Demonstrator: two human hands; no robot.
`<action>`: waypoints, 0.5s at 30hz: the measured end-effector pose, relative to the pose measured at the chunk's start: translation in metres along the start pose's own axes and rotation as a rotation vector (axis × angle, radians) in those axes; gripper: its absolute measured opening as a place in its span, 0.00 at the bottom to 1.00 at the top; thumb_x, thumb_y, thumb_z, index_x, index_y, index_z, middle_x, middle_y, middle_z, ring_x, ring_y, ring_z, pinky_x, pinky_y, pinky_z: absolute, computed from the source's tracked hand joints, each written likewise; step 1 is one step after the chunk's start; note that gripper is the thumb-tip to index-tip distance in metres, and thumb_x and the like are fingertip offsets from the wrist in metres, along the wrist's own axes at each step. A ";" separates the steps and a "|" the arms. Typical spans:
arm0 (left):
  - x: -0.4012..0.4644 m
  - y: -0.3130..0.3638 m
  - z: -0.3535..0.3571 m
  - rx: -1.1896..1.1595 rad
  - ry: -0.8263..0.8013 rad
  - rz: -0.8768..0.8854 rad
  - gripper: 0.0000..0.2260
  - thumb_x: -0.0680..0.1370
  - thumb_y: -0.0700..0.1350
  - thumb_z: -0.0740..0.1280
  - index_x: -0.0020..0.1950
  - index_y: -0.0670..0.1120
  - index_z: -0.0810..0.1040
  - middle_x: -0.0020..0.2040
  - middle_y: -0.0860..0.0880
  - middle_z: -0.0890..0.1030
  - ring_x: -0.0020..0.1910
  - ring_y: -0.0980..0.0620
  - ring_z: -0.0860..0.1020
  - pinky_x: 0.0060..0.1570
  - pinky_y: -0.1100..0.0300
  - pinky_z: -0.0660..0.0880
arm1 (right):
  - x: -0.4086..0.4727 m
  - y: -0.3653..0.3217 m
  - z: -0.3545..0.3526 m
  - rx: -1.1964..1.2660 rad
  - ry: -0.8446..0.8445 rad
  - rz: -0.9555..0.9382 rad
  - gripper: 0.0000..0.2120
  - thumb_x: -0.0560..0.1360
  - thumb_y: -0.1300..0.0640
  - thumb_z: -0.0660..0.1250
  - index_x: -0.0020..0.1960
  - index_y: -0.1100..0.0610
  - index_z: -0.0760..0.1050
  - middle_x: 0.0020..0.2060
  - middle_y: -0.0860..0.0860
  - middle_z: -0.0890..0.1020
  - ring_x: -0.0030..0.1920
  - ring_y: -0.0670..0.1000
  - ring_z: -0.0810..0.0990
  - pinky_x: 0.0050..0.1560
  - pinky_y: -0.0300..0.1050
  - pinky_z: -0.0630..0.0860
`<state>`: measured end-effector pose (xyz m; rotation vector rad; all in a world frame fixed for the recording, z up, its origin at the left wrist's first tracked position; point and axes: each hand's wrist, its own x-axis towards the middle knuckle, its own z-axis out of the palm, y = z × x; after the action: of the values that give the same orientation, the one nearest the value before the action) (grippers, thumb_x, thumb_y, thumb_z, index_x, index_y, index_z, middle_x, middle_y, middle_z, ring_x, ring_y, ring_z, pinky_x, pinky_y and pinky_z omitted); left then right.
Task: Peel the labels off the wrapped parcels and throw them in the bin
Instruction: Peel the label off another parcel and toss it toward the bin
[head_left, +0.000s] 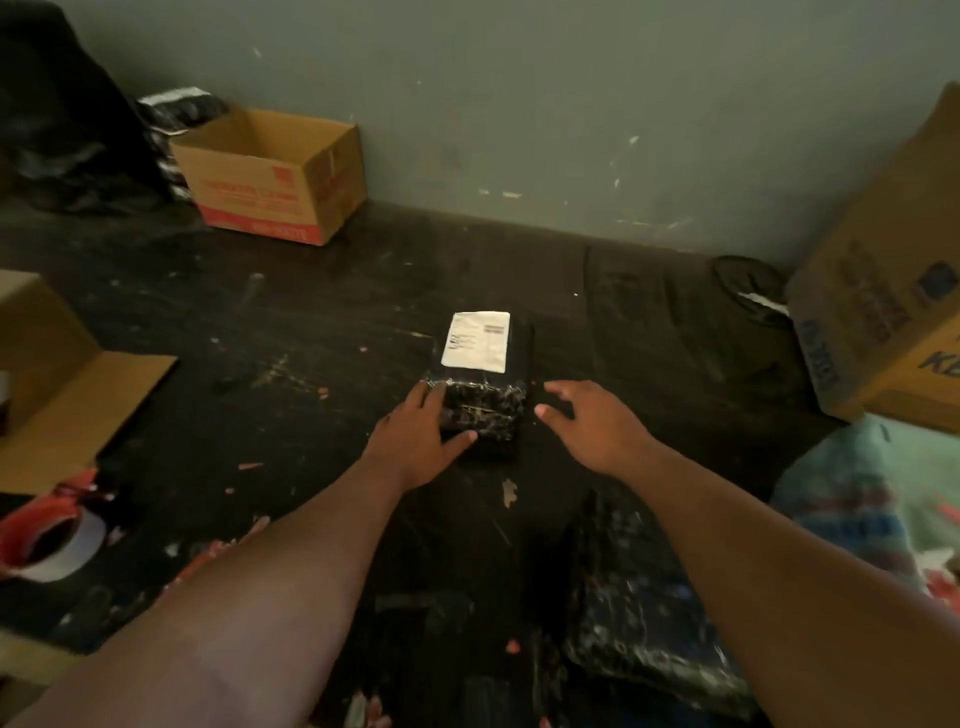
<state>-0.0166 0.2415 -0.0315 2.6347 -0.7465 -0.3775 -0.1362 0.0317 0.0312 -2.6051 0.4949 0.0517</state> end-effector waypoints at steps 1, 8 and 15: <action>0.012 -0.005 -0.005 -0.012 0.007 -0.005 0.42 0.78 0.67 0.64 0.84 0.51 0.49 0.84 0.46 0.49 0.81 0.42 0.57 0.76 0.41 0.61 | 0.015 -0.008 0.004 0.001 -0.003 -0.010 0.24 0.79 0.41 0.61 0.72 0.49 0.68 0.70 0.53 0.72 0.69 0.54 0.71 0.69 0.52 0.68; 0.093 -0.026 -0.016 -0.071 -0.036 0.039 0.48 0.75 0.71 0.65 0.84 0.51 0.44 0.84 0.47 0.42 0.82 0.42 0.51 0.76 0.38 0.58 | 0.106 -0.038 0.023 0.012 -0.026 0.053 0.25 0.79 0.43 0.61 0.74 0.49 0.66 0.70 0.53 0.70 0.68 0.54 0.71 0.67 0.51 0.71; 0.146 -0.030 -0.002 -0.232 -0.020 0.087 0.50 0.74 0.73 0.65 0.84 0.51 0.44 0.84 0.50 0.42 0.82 0.45 0.50 0.75 0.36 0.61 | 0.172 -0.036 0.033 -0.085 0.002 0.078 0.24 0.80 0.44 0.59 0.74 0.51 0.66 0.69 0.54 0.71 0.68 0.55 0.69 0.67 0.54 0.70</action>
<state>0.1176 0.1861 -0.0651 2.3768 -0.7715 -0.4389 0.0384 0.0183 -0.0026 -2.6680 0.6076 0.0985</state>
